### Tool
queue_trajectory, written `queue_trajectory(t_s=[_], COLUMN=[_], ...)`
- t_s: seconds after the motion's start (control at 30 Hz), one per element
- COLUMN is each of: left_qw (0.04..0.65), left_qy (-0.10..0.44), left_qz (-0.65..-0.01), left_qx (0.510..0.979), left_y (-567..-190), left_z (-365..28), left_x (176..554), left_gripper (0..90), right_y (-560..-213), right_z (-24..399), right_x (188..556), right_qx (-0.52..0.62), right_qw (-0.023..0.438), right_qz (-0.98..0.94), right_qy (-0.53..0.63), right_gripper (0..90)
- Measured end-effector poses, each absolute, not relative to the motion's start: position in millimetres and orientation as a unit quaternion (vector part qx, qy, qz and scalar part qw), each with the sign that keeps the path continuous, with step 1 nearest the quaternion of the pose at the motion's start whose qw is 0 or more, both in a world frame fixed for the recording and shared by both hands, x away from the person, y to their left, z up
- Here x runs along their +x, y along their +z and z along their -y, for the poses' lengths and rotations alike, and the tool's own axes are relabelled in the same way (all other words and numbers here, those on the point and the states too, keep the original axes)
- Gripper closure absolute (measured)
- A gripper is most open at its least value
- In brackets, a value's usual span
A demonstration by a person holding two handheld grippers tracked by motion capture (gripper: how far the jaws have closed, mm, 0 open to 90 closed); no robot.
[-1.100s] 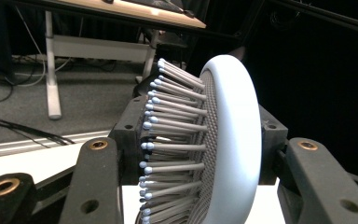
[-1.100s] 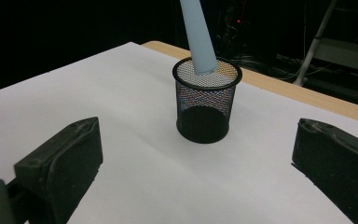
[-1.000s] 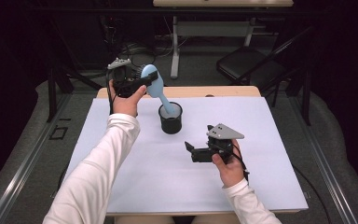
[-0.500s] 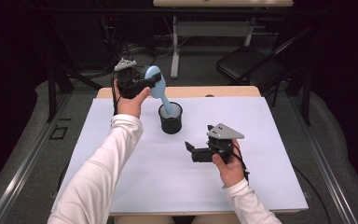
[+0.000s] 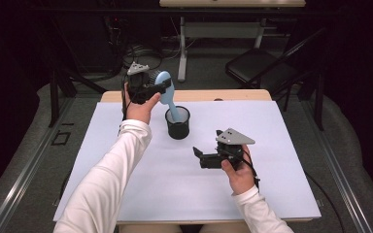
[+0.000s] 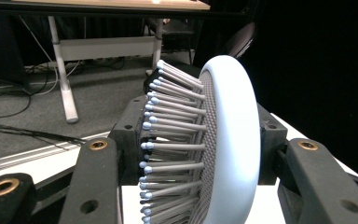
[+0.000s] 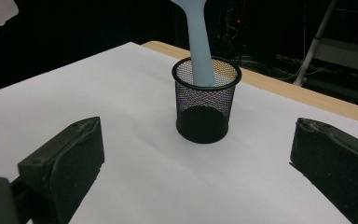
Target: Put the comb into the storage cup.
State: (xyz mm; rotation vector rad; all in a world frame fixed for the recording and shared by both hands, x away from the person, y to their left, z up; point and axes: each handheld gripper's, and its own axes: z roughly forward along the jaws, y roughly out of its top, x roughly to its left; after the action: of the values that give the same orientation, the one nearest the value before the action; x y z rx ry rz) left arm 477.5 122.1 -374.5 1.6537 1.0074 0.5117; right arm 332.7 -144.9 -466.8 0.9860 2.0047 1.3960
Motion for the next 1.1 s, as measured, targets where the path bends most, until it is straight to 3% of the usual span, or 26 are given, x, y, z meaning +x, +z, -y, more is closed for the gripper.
queue_trajectory(t_s=[1.1], left_qw=[0.495], left_qy=[0.215], left_qz=[-0.428], left_qx=[0.725], left_y=[-403.2], left_z=[-99.0], left_x=[486.1], left_gripper=[49.6], right_y=[-466.0], right_z=[146.7], right_x=[332.7], right_qx=[0.365], right_qw=[0.25], right_qz=[-0.735], right_qy=[0.514], right_gripper=[2.6])
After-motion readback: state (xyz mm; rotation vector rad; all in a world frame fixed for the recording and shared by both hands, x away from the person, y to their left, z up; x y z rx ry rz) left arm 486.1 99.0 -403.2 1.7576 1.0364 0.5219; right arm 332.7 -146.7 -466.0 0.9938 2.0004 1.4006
